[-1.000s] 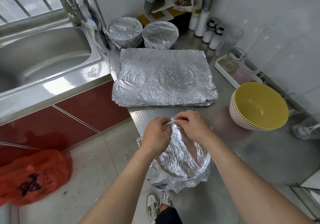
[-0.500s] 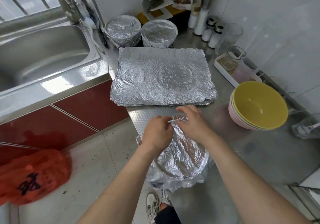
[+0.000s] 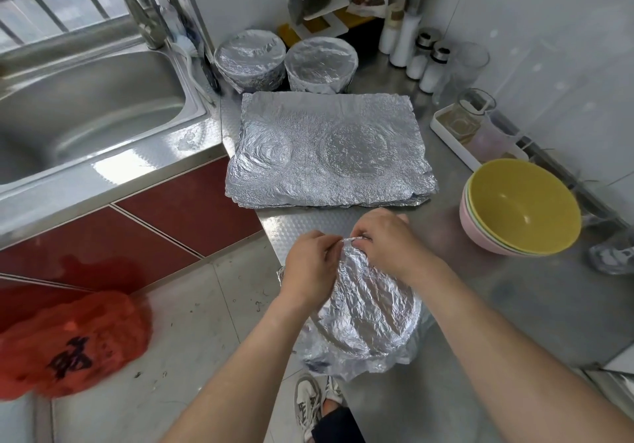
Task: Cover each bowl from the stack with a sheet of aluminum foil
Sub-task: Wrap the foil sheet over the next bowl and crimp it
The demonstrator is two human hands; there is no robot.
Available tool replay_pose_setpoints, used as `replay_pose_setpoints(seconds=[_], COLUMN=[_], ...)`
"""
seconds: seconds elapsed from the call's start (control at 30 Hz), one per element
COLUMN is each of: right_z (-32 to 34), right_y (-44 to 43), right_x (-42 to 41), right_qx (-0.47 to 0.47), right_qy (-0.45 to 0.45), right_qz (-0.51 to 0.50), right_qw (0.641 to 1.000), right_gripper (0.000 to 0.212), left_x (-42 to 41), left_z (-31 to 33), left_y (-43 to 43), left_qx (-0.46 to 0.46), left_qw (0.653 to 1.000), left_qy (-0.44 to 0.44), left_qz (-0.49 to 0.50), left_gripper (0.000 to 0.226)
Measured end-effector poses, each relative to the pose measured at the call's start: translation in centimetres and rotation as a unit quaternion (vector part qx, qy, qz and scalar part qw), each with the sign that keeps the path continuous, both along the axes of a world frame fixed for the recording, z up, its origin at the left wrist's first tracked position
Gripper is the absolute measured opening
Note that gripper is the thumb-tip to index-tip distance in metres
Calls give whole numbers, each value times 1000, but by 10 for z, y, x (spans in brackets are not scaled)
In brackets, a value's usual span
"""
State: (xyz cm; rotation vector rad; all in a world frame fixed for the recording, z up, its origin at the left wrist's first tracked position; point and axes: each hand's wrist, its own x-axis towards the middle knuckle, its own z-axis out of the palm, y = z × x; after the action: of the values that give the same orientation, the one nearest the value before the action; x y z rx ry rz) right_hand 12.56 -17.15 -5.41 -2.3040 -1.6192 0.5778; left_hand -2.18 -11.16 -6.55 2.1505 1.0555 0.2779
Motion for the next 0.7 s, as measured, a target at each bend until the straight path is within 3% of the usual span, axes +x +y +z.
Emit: replay_pose_setpoints(seconds=[0.23,0.43,0.53,0.7], right_z=[2,4,7,6], right_y=[0,13,6,-21], right_x=[-3,-15,-12,5], right_qx=[15,-15,16,45], right_qy=[-26,-59,-39,-27], right_qz=[17,72,13,-84], right_qw=[999,996,999,995], right_gripper=[8,24,38,25], left_x=[-7,-11,-19,-13], left_z=[0,9,17,22], left_y=[-6,2,5,6], left_qx=[25,-48,-67,-6], left_qw=[1000,994,988,989], left_qy=[-6,88,131,138], left_qz=[10,46,55,57], left_gripper=[24,26,22,26])
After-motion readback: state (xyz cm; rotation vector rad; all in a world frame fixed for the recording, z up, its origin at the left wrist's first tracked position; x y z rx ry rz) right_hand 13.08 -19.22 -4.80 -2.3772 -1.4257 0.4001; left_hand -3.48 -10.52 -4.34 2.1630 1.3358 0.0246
